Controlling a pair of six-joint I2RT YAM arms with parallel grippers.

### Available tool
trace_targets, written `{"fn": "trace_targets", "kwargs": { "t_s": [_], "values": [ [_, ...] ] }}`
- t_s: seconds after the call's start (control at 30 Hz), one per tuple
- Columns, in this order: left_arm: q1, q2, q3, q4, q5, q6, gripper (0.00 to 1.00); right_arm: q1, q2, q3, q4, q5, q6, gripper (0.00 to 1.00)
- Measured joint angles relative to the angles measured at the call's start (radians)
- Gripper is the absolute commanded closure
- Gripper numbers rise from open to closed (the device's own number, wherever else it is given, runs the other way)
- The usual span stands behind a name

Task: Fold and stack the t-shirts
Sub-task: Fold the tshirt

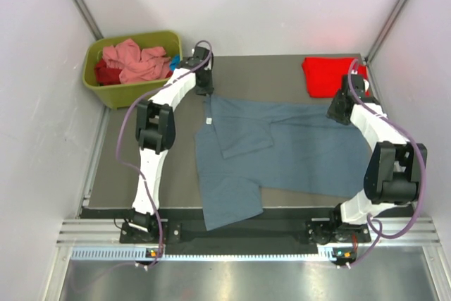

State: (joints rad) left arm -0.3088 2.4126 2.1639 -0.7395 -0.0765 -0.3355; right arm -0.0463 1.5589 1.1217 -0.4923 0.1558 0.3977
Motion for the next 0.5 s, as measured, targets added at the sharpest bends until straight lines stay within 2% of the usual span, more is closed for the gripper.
{"fn": "trace_targets", "kwargs": {
  "t_s": [0.1, 0.2, 0.33, 0.5],
  "values": [
    [-0.001, -0.073, -0.026, -0.034, 0.025, -0.011, 0.68, -0.005, -0.013, 0.000, -0.028, -0.002, 0.018, 0.61],
    [-0.020, -0.260, -0.185, -0.057, 0.035, -0.026, 0.66, -0.008, -0.054, -0.006, -0.048, -0.011, 0.032, 0.62],
    [-0.126, -0.623, -0.547, -0.070, 0.018, -0.070, 0.63, -0.009, -0.151, -0.043, -0.055, -0.031, 0.050, 0.62],
    [-0.336, -0.948, -0.930, -0.135, 0.011, -0.195, 0.60, -0.009, -0.187, -0.049, -0.065, -0.056, 0.050, 0.62]
  ]
}}
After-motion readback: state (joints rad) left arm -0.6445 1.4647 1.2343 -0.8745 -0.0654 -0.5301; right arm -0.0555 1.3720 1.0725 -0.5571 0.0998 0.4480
